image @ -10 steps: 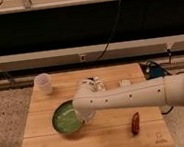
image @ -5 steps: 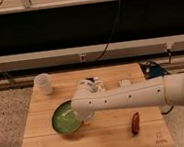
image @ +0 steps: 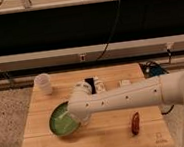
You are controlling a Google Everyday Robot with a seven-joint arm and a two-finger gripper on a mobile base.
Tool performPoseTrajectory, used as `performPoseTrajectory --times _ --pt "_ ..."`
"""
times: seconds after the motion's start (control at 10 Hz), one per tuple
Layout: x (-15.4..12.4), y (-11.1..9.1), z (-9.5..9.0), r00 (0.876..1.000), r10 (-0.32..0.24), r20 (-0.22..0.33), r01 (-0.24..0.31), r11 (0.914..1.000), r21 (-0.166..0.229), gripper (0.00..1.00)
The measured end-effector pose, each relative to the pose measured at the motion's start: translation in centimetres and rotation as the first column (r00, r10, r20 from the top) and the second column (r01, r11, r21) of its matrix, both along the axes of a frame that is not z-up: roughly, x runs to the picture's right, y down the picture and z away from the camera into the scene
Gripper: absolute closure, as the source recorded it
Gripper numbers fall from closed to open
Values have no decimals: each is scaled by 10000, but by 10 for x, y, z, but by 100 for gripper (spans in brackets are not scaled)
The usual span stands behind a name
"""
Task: Drag the ceramic bowl in a circle
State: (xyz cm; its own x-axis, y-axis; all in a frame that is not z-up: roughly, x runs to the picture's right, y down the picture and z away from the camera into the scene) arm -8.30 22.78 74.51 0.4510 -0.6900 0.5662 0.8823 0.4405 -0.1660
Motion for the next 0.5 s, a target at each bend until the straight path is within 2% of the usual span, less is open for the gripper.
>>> performPoseTrajectory --times 0.3,0.5 --pt "11 0 -3 10000 85 -4 -85 9999 99 100" --pt "5 -3 -3 9999 101 50 -102 9999 136 100"
